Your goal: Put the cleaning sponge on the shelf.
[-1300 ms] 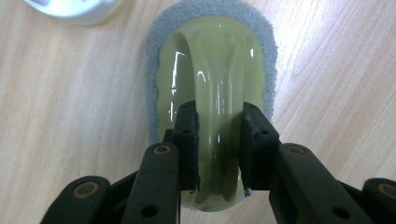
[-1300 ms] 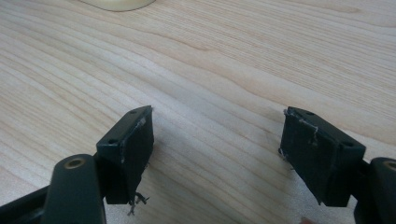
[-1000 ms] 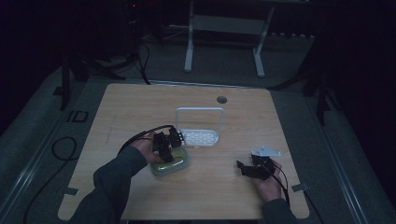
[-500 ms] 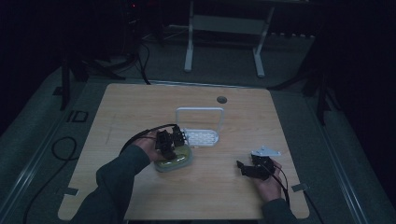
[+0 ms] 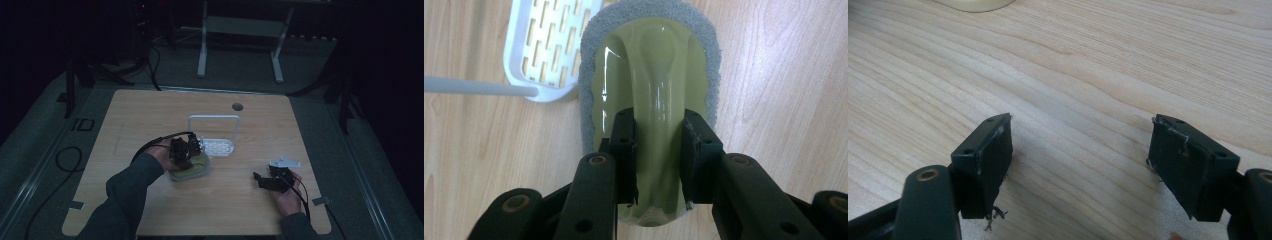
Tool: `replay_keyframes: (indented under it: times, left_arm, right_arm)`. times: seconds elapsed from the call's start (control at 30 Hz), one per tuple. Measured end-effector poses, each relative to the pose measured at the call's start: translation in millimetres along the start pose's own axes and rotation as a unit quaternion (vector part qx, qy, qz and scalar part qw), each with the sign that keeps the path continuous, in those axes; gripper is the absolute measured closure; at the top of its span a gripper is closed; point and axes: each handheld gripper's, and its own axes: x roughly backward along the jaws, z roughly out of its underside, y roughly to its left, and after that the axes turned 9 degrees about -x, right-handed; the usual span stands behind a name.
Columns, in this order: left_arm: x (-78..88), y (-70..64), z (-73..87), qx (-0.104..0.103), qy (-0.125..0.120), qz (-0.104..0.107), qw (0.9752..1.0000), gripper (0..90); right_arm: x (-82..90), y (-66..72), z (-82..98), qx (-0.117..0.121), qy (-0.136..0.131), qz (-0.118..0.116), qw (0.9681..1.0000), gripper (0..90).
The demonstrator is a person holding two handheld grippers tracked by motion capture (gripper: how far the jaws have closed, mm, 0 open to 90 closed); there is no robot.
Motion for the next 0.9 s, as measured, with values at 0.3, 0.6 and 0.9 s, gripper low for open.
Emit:
replay_keyframes:
  times: [0.3, 0.6, 0.9]
  left_arm:
    - [2.6, 0.6, -8.1, -0.015, -0.006, -0.008, 0.9998, 71.5]
    - [3.6, 2.0, -11.3, -0.023, -0.012, -0.017, 0.9995, 71.5]
    - [5.3, 4.1, -18.9, -0.038, -0.013, -0.02, 0.999, 71.5]
  right_arm:
    - [-0.1, 0.0, -0.1, 0.0, 0.0, 0.0, 1.0, 25.1]
    - [-0.2, -0.2, -0.2, 0.001, 0.0, -0.001, 1.0, 25.1]
    - [-0.2, -0.1, -0.3, 0.0, 0.0, -0.001, 1.0, 25.1]
